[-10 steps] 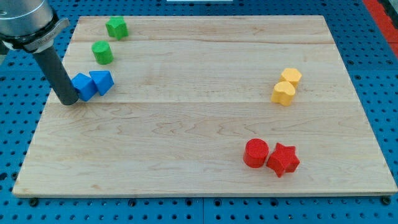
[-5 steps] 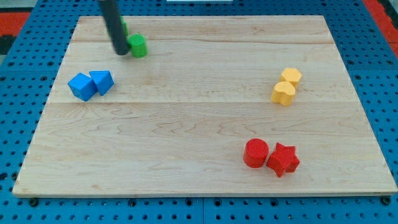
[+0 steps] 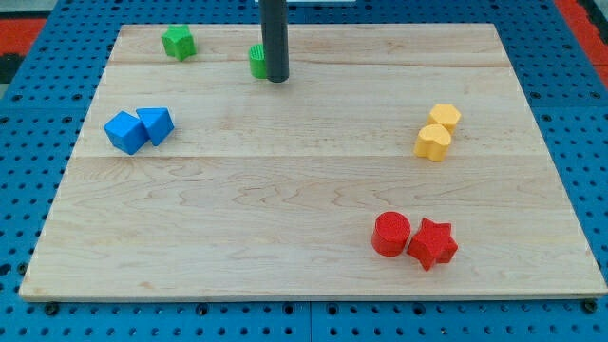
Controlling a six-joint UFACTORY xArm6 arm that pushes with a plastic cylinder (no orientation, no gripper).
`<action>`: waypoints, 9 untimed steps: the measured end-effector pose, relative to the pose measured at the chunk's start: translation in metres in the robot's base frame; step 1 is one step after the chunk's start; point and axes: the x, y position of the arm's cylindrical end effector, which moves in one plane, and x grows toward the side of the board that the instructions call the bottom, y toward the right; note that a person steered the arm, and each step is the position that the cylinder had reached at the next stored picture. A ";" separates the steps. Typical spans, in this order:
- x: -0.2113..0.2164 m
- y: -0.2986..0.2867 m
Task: Slide the green circle to the top center
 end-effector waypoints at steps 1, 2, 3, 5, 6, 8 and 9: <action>-0.009 -0.007; -0.022 -0.006; -0.027 0.006; -0.025 -0.081; -0.041 -0.042; -0.039 0.091; -0.042 0.021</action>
